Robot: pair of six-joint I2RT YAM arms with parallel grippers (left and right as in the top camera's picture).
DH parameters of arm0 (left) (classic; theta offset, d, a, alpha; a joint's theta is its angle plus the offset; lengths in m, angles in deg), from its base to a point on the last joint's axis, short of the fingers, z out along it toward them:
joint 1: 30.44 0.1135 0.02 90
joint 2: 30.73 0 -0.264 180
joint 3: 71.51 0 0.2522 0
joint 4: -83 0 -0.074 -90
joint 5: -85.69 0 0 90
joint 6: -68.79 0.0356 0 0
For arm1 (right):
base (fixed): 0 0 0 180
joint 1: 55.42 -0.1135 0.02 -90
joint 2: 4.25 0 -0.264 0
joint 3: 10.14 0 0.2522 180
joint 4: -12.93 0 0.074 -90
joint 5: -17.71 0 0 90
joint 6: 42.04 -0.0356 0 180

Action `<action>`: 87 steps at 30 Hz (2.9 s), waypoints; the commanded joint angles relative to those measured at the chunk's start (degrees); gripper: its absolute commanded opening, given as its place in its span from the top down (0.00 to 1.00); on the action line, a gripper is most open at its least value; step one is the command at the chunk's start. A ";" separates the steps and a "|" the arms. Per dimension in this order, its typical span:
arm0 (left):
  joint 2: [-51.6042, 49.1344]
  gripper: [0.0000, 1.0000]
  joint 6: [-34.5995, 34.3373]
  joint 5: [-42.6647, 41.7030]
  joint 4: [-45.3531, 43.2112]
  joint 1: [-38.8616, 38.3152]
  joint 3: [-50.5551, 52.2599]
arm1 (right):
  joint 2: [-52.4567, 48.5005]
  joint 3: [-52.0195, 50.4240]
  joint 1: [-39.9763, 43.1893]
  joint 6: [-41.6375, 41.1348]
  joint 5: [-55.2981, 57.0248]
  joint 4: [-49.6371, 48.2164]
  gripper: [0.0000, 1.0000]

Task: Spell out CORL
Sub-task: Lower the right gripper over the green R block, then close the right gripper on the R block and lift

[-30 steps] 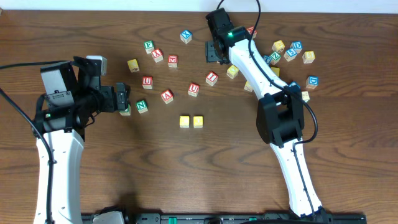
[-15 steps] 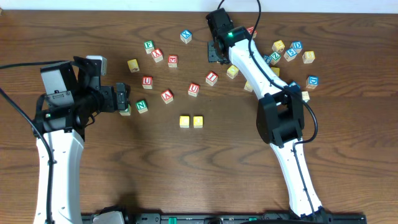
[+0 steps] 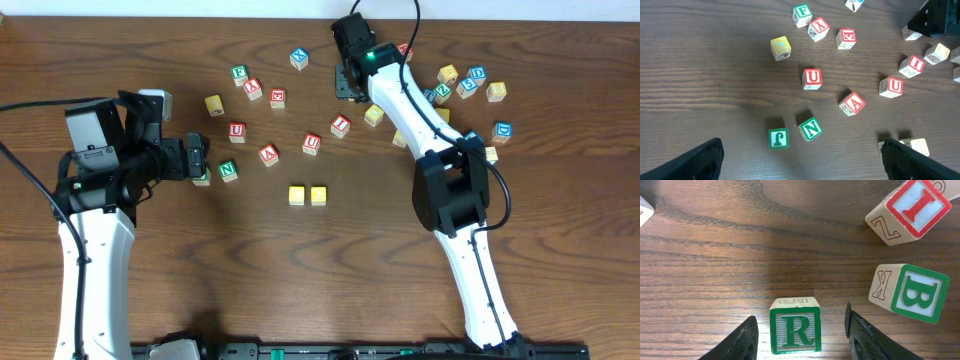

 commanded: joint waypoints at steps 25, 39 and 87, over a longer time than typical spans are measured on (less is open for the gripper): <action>-0.13 0.01 0.57 0.11 -0.02 0.20 -0.02 | -1.31 -0.04 -0.13 -0.79 1.09 -0.74 0.52; -0.13 0.01 0.57 0.11 -0.04 0.20 -0.02 | -1.33 -2.78 -0.13 -1.22 1.07 -1.49 0.51; -0.13 0.01 0.57 0.09 -0.02 0.20 -0.02 | 20.00 -3.61 -1.60 1.79 -1.53 21.09 0.94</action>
